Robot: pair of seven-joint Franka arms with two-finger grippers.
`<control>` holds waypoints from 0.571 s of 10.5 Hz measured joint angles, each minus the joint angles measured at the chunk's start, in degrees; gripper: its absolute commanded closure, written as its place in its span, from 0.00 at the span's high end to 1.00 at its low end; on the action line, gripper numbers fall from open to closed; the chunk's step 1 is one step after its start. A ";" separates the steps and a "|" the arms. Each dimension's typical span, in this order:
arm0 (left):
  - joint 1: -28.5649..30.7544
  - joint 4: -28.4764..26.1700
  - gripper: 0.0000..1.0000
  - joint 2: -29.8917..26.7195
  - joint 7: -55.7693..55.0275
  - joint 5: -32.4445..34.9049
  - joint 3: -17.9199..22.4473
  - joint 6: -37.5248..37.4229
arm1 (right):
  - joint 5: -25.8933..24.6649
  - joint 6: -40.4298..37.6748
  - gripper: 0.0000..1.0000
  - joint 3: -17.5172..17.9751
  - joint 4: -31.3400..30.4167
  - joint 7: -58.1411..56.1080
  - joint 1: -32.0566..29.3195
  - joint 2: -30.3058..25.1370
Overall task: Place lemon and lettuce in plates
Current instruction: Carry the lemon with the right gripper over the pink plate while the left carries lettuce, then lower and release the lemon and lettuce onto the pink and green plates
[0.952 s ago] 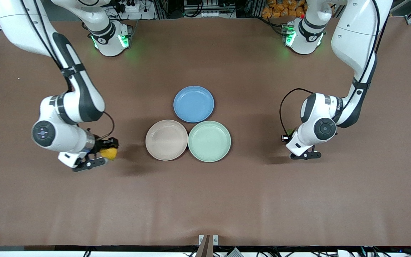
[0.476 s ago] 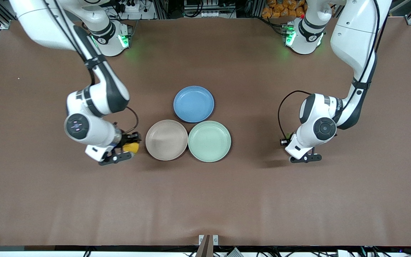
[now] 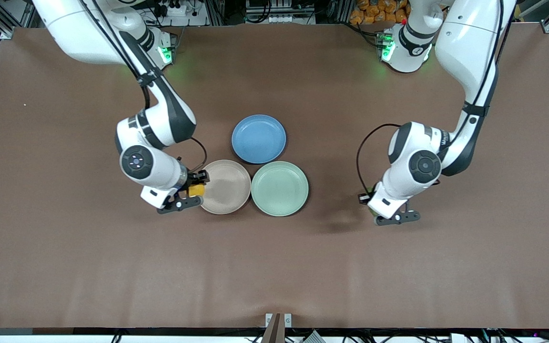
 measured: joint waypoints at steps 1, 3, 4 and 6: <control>-0.19 0.78 0.00 0.00 -1.13 -0.69 -1.46 0.00 | 0.00 0.06 0.31 0.02 0.69 0.20 1.40 1.05; -2.38 2.24 0.00 0.01 -6.47 -0.92 -2.75 0.01 | 0.00 2.08 0.33 -0.01 1.54 3.72 4.24 3.33; -4.21 3.34 0.00 0.01 -9.86 -0.94 -2.82 0.01 | -0.02 3.10 0.34 -0.01 1.69 4.78 5.06 4.43; -7.43 4.84 0.00 0.03 -15.16 -0.95 -2.86 0.01 | -0.06 4.36 0.36 -0.08 1.92 5.81 6.05 6.27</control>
